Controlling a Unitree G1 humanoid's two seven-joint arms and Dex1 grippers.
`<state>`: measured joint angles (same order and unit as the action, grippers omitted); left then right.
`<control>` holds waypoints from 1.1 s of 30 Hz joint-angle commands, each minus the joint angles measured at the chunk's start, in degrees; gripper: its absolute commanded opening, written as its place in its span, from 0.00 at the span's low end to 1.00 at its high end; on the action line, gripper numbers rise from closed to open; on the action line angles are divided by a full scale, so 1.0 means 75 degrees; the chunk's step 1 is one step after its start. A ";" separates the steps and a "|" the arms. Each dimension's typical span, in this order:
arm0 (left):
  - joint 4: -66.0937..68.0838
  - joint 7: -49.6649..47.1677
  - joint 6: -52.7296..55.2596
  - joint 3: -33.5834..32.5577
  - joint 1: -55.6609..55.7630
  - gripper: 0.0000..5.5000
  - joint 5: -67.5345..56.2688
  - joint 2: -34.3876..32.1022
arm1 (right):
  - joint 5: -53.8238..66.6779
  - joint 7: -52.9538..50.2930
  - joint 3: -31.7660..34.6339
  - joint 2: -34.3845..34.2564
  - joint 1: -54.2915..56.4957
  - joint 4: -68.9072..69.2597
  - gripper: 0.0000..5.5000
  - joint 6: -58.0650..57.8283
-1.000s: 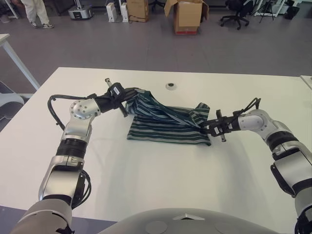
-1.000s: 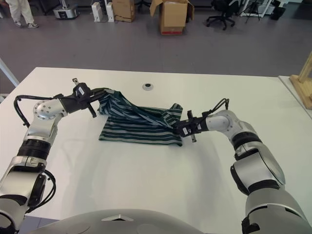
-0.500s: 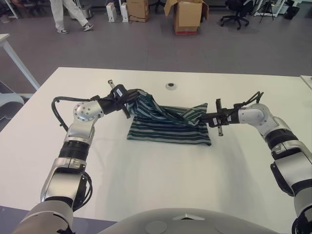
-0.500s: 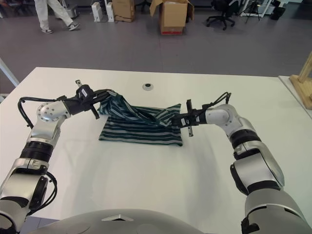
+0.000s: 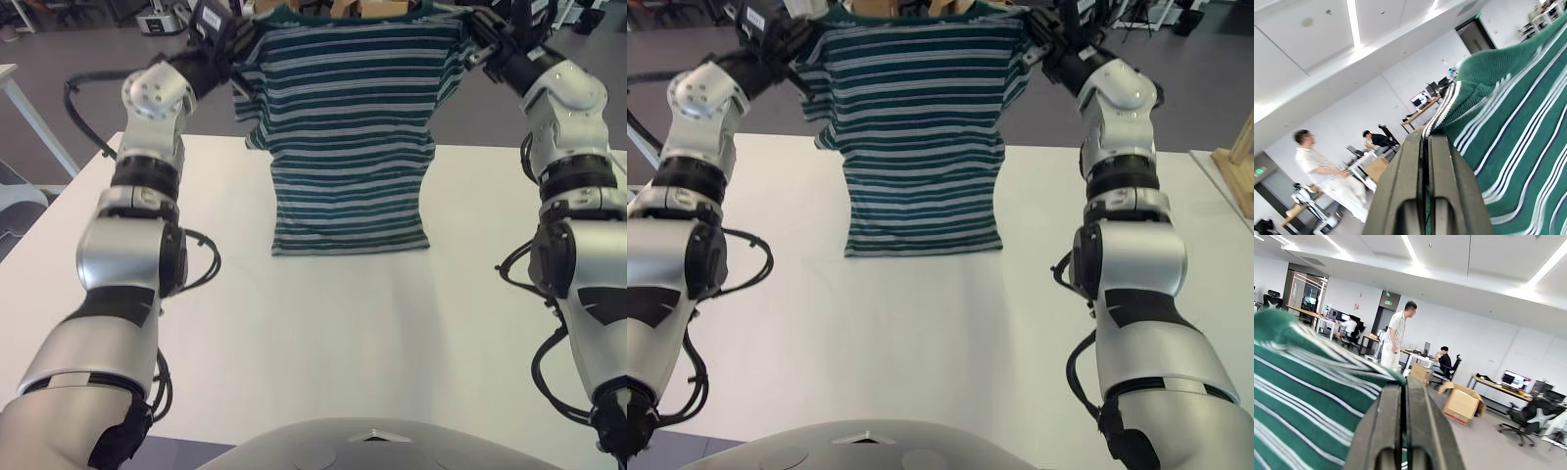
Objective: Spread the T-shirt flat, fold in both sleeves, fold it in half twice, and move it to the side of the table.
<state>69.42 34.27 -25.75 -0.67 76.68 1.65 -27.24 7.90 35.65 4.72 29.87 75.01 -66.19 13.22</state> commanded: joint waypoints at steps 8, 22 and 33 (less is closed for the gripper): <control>0.0712 0.0735 -0.0571 0.0541 0.1800 0.00 0.1189 -0.0704 | -0.1135 0.0941 -0.0356 0.0577 0.1655 -0.0795 0.00 0.0043; -1.1577 0.7458 0.5642 0.3096 -0.7343 0.00 -0.3811 -0.3615 | 0.3844 0.7406 -0.2495 0.4385 -0.7546 1.0913 0.00 -0.7630; -1.4070 0.6350 0.6477 0.2919 -1.1542 0.07 -0.2860 -0.5453 | 0.2924 0.5736 -0.1904 0.5013 -1.1506 1.3120 0.10 -0.7447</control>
<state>-34.81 82.41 22.27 22.29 -7.12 -21.18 -64.61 30.14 77.38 -10.42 64.00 -9.40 30.64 -43.04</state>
